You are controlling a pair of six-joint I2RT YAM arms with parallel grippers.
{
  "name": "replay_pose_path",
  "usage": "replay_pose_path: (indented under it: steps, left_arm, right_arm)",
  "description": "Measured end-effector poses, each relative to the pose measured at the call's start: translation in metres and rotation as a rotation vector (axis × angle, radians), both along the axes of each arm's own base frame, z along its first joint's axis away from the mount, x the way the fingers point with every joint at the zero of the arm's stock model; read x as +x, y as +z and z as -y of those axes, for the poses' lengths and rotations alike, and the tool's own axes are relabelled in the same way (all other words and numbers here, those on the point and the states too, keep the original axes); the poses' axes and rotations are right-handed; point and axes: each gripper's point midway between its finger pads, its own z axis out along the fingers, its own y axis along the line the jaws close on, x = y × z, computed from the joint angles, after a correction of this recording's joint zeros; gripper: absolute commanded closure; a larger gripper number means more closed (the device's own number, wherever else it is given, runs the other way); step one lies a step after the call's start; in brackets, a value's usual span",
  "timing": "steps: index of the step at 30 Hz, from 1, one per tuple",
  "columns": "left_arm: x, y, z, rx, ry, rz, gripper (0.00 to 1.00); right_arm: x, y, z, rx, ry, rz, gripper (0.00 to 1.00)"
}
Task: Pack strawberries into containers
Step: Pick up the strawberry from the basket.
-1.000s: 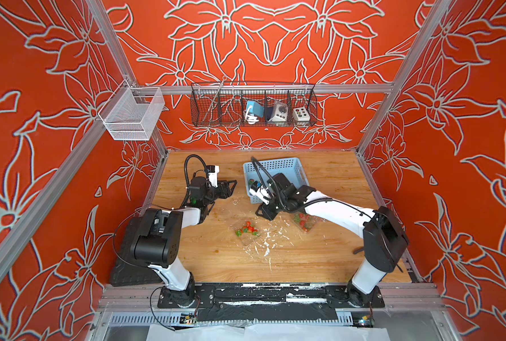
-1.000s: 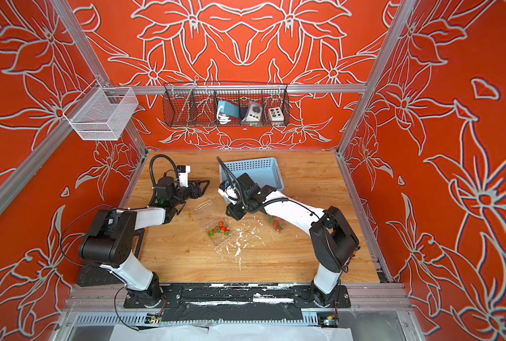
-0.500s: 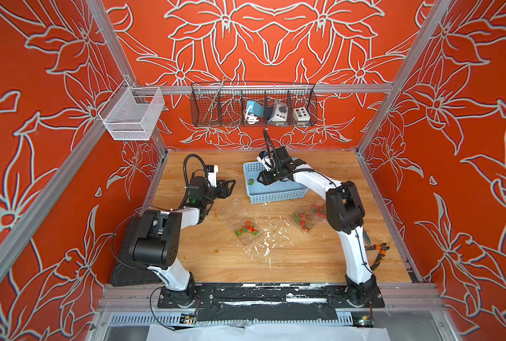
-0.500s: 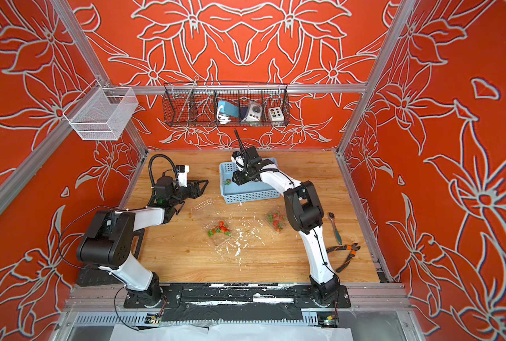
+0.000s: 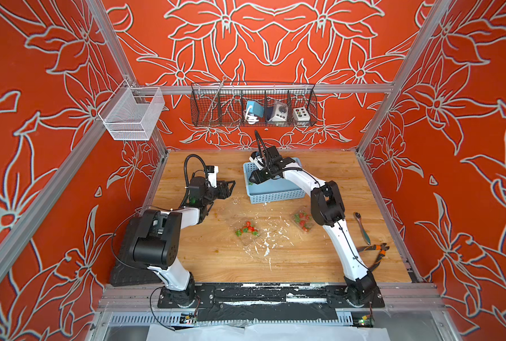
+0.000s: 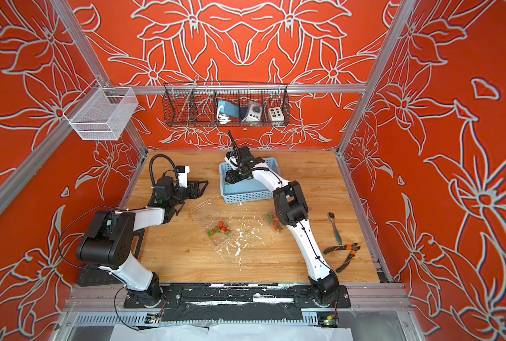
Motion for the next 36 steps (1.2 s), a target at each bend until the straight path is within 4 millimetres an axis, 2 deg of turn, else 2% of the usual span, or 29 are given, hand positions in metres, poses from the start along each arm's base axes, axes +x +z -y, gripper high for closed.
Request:
replay_pose_path:
  steps: [7, 17, 25, 34, 36]
  left_arm:
    - [0.0, 0.0, 0.0, 0.003, 0.0, 0.0, 0.35]
    - [0.001, 0.0, 0.0, 0.004, 0.002, 0.001, 0.35]
    - [0.001, -0.001, 0.0, 0.004, 0.002, 0.001, 0.35]
    - [0.001, -0.001, 0.0, 0.004, 0.002, 0.001, 0.35]
    - [0.001, -0.001, 0.0, 0.004, 0.002, 0.001, 0.35]
  right_arm:
    - [0.005, -0.011, -0.001, -0.029, -0.009, -0.015, 0.49]
    - [0.008, -0.023, 0.0, -0.096, -0.031, -0.027, 0.57]
    - [0.013, -0.028, 0.009, -0.145, -0.069, -0.012, 0.76]
    - [0.012, -0.025, 0.028, -0.167, -0.108, 0.001, 0.9]
    - [0.013, -0.023, 0.032, -0.169, -0.114, 0.001, 0.9]
